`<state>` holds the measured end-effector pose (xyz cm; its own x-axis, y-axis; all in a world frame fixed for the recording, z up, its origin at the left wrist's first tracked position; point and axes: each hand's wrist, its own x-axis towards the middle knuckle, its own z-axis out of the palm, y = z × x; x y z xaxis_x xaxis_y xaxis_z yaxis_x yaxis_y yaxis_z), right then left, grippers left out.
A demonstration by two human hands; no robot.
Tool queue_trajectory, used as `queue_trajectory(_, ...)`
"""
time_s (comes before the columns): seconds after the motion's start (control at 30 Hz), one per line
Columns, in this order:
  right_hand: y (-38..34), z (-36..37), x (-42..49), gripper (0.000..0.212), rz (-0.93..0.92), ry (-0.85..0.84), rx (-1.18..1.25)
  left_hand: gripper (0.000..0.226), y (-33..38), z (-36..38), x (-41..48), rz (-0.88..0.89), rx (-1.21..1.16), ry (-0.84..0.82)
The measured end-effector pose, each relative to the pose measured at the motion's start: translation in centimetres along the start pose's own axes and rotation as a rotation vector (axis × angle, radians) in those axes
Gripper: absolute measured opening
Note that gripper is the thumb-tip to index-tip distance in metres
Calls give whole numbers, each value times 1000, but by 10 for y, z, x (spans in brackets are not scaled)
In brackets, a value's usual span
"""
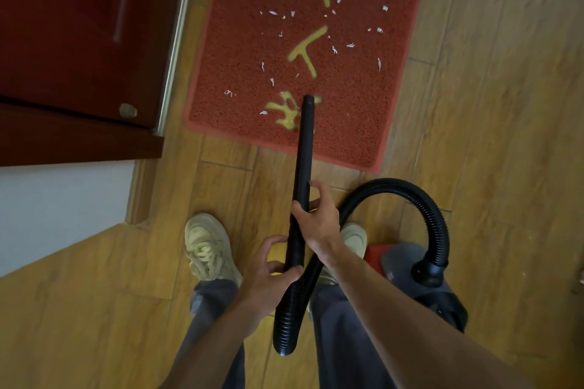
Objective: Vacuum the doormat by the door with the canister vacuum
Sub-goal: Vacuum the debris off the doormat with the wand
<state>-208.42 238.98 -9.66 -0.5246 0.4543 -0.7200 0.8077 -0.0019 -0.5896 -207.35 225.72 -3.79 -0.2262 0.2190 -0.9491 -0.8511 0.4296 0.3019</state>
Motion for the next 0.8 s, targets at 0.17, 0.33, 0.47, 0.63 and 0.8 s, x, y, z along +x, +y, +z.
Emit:
queue_trajectory(0.17,0,5,-7,40,-2,-42,2,46,-11,-8,-1,-18,-32,10)
queue_trajectory(0.33,3,11,-14,40,9,-81,-27,46,-20,-12,-7,-19,-37,16)
queue_trajectory(0.47,7,17,-20,42,-9,-88,-49,47,-26,-14,-10,-21,-65,20)
queue_trajectory(0.63,8,23,-22,40,-9,-92,-61,47,-32,-20,-12,-20,-94,23)
queue_trajectory(0.8,12,28,-26,43,-19,-89,-111,47,-37,-19,-17,-5,-138,10)
